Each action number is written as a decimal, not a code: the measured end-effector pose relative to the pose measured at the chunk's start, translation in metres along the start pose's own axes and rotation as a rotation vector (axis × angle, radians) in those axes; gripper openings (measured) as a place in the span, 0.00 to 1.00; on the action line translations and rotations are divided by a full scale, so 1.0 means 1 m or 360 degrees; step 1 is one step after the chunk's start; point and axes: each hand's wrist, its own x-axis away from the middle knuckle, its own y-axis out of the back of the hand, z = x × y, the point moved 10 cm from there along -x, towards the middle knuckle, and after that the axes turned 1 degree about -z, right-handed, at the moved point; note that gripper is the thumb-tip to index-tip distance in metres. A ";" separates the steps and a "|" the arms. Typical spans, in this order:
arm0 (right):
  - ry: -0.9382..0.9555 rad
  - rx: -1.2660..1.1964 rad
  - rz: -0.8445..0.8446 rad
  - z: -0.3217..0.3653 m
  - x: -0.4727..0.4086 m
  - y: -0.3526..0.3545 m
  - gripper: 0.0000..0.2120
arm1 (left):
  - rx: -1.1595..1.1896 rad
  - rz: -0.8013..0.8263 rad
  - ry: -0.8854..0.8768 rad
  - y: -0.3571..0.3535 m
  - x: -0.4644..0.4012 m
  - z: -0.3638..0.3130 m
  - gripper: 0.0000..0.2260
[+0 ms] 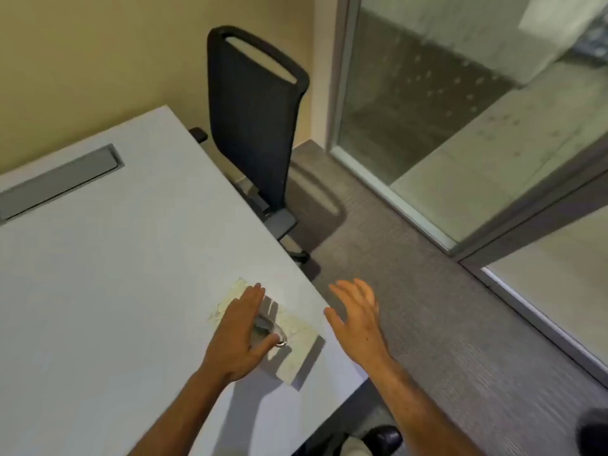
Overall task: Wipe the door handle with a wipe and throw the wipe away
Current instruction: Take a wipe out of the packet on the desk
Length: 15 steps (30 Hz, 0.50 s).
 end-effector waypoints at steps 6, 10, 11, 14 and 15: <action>0.0094 -0.0076 0.0483 0.023 0.006 -0.115 0.18 | -0.0194 0.0142 -0.0082 -0.045 -0.008 0.050 0.46; 0.0174 0.0161 0.0618 0.025 0.013 -0.160 0.16 | -0.0312 0.0193 -0.0180 -0.059 -0.012 0.065 0.46; 0.0176 0.0212 0.0609 0.025 0.014 -0.166 0.15 | -0.0321 0.0193 -0.0187 -0.061 -0.012 0.066 0.46; 0.0168 0.0318 0.0458 0.031 0.005 -0.170 0.11 | -0.0325 0.0171 -0.0194 -0.061 -0.013 0.065 0.46; 0.0206 0.0388 0.0412 0.037 0.002 -0.172 0.09 | -0.0339 0.0162 -0.0203 -0.060 -0.014 0.064 0.45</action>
